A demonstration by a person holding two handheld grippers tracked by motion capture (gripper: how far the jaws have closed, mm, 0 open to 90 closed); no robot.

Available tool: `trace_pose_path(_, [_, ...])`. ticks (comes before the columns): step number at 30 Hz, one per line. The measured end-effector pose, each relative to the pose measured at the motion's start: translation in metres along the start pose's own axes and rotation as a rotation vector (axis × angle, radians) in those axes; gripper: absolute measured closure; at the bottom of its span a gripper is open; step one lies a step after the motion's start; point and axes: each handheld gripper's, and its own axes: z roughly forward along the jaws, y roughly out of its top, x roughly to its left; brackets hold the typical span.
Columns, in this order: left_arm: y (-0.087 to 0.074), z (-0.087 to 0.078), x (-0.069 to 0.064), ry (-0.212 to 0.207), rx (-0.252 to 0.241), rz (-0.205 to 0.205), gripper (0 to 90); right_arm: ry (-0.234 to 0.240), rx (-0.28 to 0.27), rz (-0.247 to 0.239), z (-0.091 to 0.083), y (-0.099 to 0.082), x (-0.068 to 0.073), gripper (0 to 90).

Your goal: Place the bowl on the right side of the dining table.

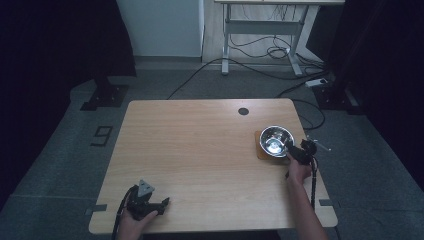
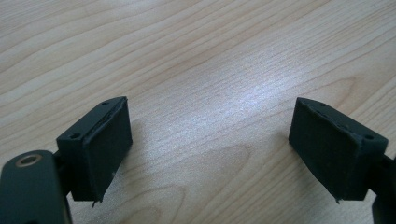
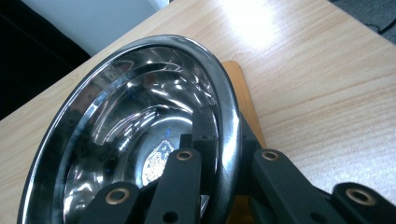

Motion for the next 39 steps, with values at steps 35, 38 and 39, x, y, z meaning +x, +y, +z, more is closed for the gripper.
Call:
trace_pose_path(35, [0.000,0.000,0.000,0.000,0.000,0.000,13.1,-0.021,-0.042,-0.108,-0.019,0.002,0.013,38.6])
trace_pose_path(38, [0.000,0.000,0.000,0.000,0.000,0.001,13.1,-0.027,-0.017,-0.138,-0.021,0.000,0.016,36.0])
trace_pose_path(39, [0.000,0.000,0.000,-0.001,0.000,0.002,13.1,-0.026,-0.012,-0.143,-0.021,-0.001,0.017,35.6])
